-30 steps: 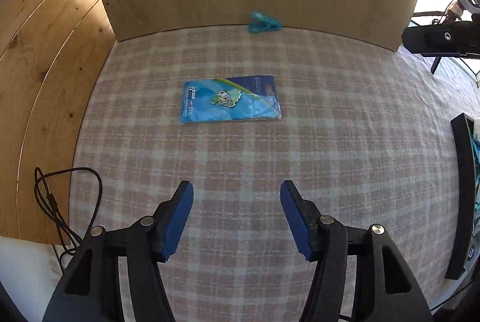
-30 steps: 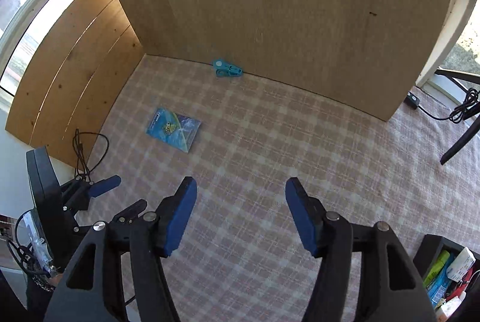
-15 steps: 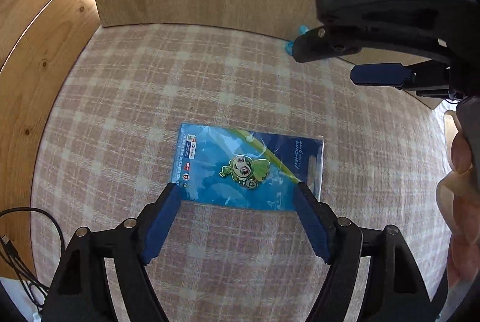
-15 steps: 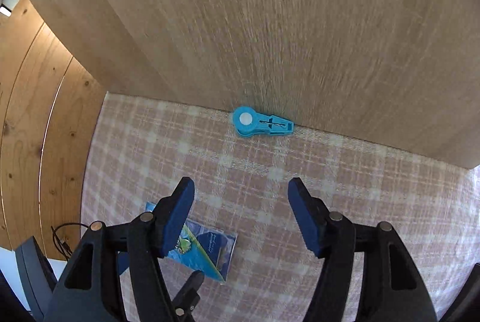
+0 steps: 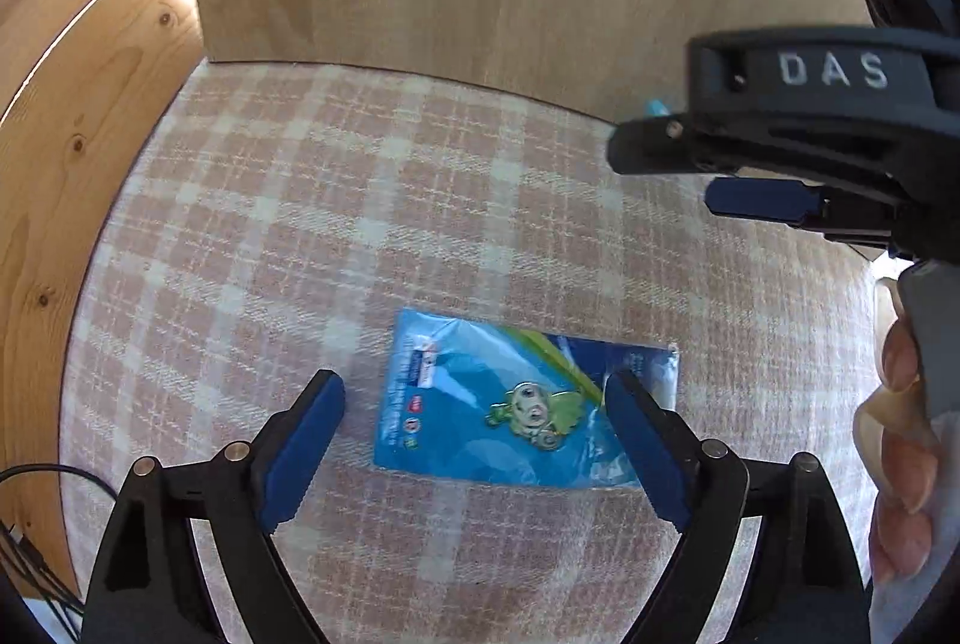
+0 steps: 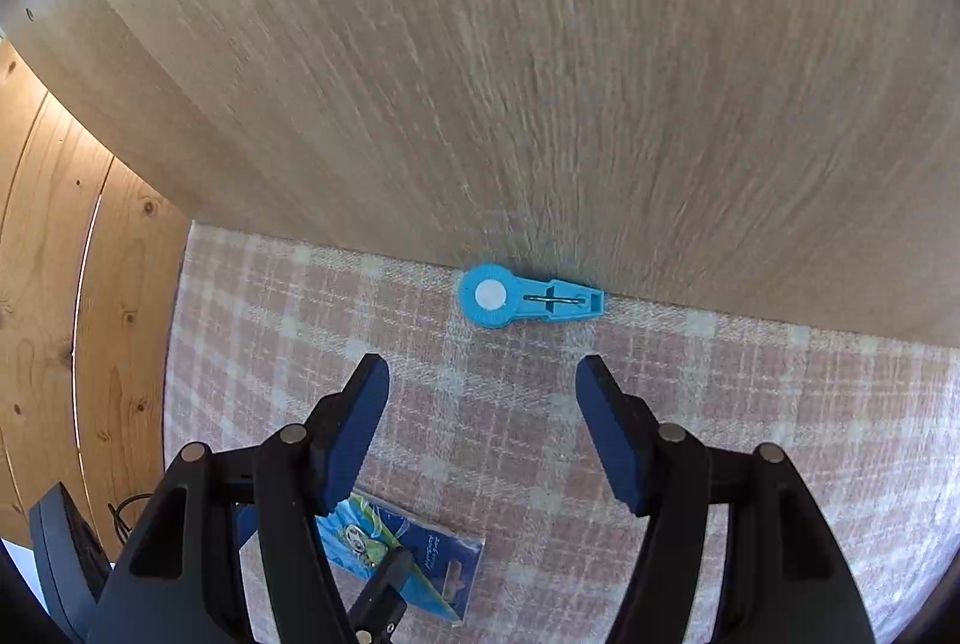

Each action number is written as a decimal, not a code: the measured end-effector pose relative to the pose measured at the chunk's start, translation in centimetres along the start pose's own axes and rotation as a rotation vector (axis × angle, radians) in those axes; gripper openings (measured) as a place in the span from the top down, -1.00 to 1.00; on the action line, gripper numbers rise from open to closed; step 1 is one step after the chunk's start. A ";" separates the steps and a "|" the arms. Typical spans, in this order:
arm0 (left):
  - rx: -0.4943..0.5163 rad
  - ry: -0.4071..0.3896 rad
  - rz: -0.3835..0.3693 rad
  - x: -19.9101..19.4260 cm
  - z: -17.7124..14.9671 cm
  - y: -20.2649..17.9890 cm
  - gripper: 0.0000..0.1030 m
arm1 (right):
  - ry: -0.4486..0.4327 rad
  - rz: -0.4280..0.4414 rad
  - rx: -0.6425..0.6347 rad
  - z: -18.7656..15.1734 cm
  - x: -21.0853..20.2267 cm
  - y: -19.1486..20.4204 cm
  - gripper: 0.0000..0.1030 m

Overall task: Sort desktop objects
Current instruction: 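Move left gripper over the blue packet while right gripper approaches the teal clip, then grasp the blue keychain packet with left gripper while right gripper grasps the teal clip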

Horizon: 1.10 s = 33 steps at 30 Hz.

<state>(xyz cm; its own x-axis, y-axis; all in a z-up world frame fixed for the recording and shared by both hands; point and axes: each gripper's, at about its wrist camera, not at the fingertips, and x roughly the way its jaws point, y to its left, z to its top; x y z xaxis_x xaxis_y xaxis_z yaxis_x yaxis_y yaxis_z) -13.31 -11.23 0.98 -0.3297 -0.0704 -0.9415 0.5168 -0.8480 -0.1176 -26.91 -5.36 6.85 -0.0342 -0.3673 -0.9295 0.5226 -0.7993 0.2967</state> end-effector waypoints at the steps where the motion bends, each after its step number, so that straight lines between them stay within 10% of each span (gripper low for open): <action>1: -0.026 -0.012 0.009 -0.6 -0.5 0.7 -0.70 | 0.006 0.003 -0.013 -0.2 -0.1 0.0 -0.24; 6: -0.106 0.048 -0.110 -1.7 -4.1 2.5 -0.40 | 0.046 0.089 -0.105 -2.4 -1.2 0.3 -0.22; 11: -0.098 0.027 -0.104 -1.7 -4.4 2.2 -0.01 | 0.130 0.078 -0.231 -4.6 0.2 1.6 0.36; 24: 0.047 0.033 -0.172 -0.8 -4.0 -2.1 0.33 | 0.264 0.289 -0.108 -9.2 0.3 -1.9 0.59; 30: 0.038 0.023 -0.104 -1.3 -3.4 -1.8 -0.03 | 0.265 0.302 -0.062 -10.2 -1.1 -3.6 0.61; 33: 0.052 -0.002 -0.064 -1.5 -2.8 -2.6 -0.41 | 0.126 0.192 -0.095 -8.3 -2.8 -3.6 0.10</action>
<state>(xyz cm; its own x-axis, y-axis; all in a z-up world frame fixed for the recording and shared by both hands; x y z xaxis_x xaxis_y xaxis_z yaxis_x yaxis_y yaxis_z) -11.97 -7.42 1.87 -0.3627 -0.0163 -0.9318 0.4525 -0.8771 -0.1608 -21.59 2.47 6.54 0.1766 -0.4414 -0.8798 0.5874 -0.6700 0.4540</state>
